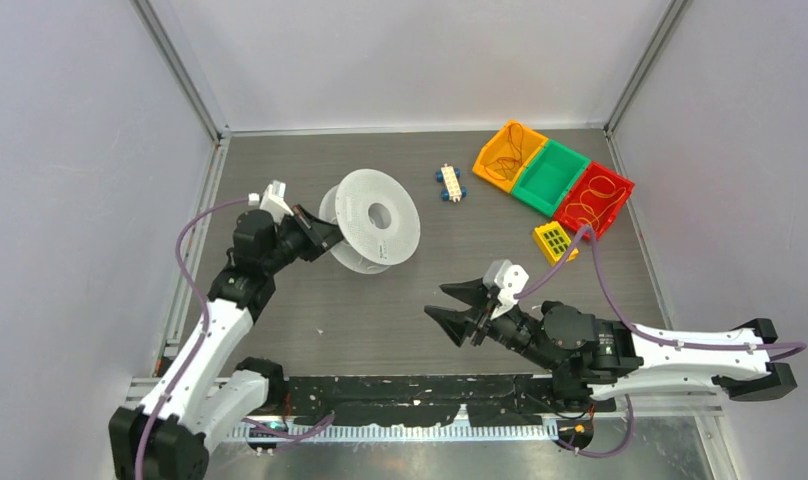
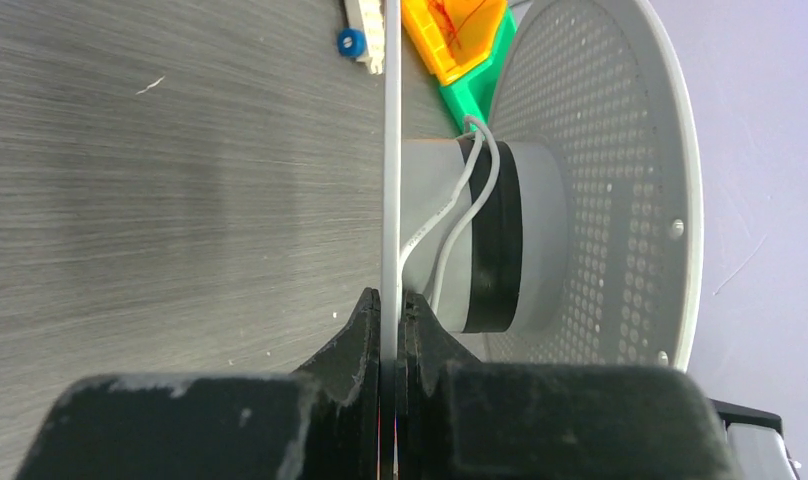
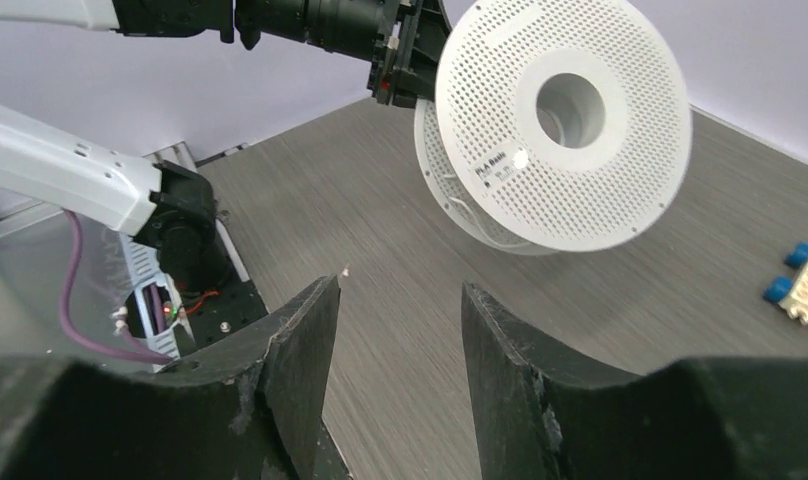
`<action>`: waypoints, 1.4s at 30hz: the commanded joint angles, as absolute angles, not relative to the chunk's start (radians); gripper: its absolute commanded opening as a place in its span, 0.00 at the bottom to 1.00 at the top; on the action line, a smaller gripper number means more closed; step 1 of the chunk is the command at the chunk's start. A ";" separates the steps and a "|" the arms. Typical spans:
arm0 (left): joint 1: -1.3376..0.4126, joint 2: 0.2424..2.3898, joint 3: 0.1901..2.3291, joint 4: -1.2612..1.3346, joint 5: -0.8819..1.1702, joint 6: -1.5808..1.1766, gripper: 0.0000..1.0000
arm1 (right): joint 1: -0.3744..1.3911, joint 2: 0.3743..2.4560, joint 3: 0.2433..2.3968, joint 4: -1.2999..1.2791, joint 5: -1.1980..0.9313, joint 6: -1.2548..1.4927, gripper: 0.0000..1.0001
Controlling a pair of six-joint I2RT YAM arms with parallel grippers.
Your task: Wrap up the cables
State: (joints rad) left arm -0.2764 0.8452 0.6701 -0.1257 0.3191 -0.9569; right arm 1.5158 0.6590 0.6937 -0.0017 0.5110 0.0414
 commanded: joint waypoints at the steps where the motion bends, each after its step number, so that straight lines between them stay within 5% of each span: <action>1: -0.197 0.964 0.690 0.067 0.617 -0.924 0.00 | 1.517 0.645 0.670 -0.041 0.671 0.105 0.55; 16: -0.130 1.515 0.896 -0.009 0.787 -0.711 0.00 | 1.417 0.710 0.628 -0.036 0.770 0.191 0.56; 20: -0.115 1.609 0.931 -0.099 0.759 -0.636 0.07 | 1.348 0.716 0.605 -0.031 0.720 0.230 0.55; 31: -0.084 1.603 0.890 -0.221 0.596 -0.555 0.47 | 1.161 0.825 0.530 0.095 0.543 0.305 0.53; 42: -0.084 1.495 0.797 -0.227 0.389 -0.602 0.50 | 1.051 0.948 0.472 0.220 0.414 0.392 0.46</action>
